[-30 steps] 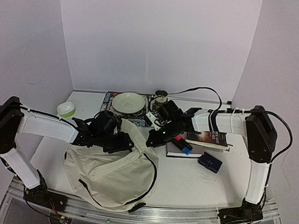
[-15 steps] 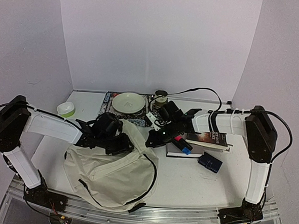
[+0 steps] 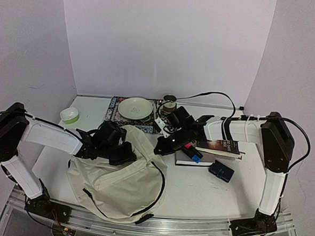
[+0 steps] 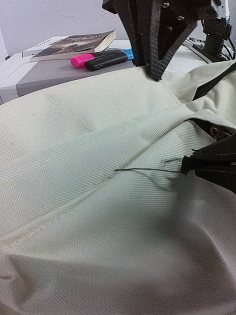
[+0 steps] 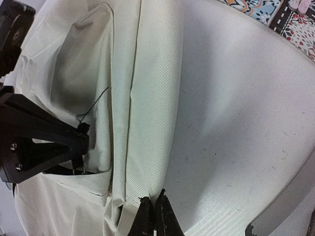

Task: Pack the student bag
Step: Unzip the lower front pocket of the student bag.

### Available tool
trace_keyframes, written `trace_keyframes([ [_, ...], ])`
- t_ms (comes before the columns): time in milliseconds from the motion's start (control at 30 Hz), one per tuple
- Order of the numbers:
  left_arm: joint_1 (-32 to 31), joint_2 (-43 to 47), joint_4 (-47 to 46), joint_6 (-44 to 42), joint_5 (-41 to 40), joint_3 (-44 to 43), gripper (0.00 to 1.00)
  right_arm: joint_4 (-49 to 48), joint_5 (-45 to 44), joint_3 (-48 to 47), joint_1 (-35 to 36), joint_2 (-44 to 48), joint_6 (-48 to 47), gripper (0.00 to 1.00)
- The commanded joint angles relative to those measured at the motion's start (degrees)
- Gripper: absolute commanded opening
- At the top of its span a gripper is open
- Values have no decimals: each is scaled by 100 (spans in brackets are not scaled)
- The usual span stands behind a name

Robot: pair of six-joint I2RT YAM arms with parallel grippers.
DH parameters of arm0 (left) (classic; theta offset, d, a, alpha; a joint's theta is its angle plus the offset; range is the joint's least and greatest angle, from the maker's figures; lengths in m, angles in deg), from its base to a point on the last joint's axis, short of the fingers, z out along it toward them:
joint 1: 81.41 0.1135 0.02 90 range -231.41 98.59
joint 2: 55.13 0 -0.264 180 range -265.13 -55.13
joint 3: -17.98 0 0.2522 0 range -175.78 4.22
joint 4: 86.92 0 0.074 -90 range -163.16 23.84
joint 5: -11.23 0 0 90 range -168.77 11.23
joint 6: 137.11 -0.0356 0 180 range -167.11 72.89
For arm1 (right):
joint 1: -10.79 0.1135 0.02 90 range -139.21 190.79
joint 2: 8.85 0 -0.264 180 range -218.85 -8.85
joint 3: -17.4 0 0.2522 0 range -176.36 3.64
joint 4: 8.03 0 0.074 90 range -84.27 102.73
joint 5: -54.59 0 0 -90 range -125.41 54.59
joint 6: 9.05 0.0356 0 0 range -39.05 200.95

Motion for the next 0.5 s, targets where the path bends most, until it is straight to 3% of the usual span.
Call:
trace_keyframes([
  [0,-6,700,272,-50,-490,234,0,-136,-352,2,-38,513,-20,0],
  [233,-3,1634,1344,-198,-1281,634,0,-111,-455,-3,-325,570,-20,0],
  [467,-5,2237,2090,-253,-1427,1061,0,-68,-386,-211,-592,373,-20,0],
])
